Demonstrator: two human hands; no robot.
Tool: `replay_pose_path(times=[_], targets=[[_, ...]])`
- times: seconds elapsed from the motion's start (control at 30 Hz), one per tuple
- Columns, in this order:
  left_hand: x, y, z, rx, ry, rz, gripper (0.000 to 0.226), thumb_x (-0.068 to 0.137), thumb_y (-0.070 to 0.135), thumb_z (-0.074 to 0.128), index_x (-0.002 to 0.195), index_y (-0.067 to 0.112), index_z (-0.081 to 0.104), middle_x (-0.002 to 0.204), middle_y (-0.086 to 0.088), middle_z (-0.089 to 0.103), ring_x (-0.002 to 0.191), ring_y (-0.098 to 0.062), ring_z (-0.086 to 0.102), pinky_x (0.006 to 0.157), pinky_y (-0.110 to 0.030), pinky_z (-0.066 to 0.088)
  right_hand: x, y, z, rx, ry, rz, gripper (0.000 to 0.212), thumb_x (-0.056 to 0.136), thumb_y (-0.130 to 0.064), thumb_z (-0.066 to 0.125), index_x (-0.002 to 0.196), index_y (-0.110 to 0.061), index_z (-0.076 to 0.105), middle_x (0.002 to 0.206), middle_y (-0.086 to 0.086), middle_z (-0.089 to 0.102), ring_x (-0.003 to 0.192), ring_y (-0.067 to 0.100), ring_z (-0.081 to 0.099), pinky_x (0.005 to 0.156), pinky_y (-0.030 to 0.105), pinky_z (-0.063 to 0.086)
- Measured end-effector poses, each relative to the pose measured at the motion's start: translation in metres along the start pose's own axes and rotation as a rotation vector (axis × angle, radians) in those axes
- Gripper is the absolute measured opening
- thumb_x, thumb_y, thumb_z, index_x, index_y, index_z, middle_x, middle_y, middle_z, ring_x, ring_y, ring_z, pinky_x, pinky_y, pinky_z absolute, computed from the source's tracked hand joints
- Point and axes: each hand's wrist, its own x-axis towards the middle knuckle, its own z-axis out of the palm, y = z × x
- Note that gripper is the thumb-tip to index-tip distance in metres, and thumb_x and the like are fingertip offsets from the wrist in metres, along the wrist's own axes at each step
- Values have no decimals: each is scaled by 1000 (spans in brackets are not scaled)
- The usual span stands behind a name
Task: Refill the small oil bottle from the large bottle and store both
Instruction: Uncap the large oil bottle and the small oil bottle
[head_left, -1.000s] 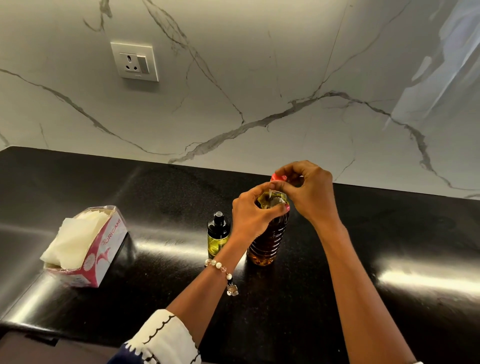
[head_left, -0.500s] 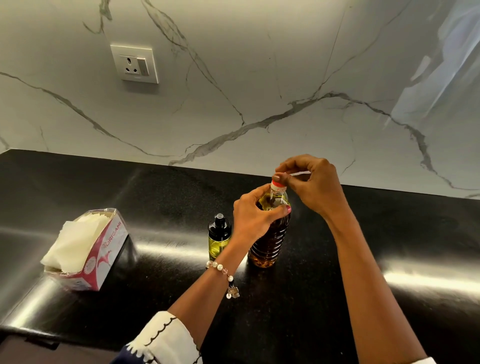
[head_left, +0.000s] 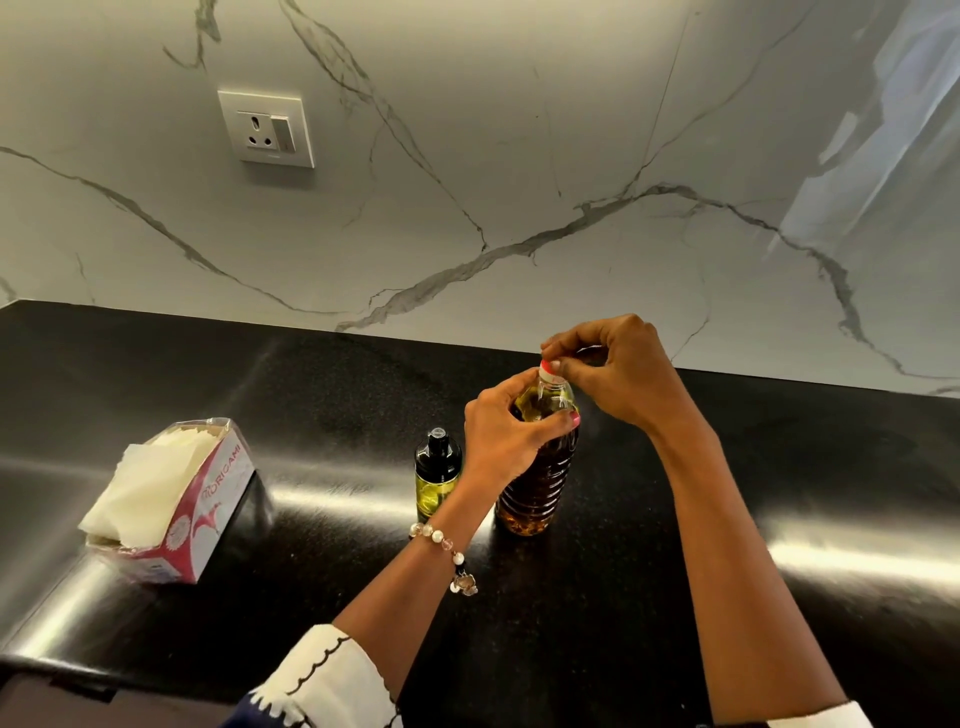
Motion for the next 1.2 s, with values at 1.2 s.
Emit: replay_pose_path(times=[1.2], targets=[[-4,2,0,29,4,1,51,67,37,84,115,35,66,92,13,72,91,-1,67,90,-35,56,7,-16,-6,-225,-182,-7,23,79,-11,74,102,-11,70,106,7,68,94,15,61,73,11,44]])
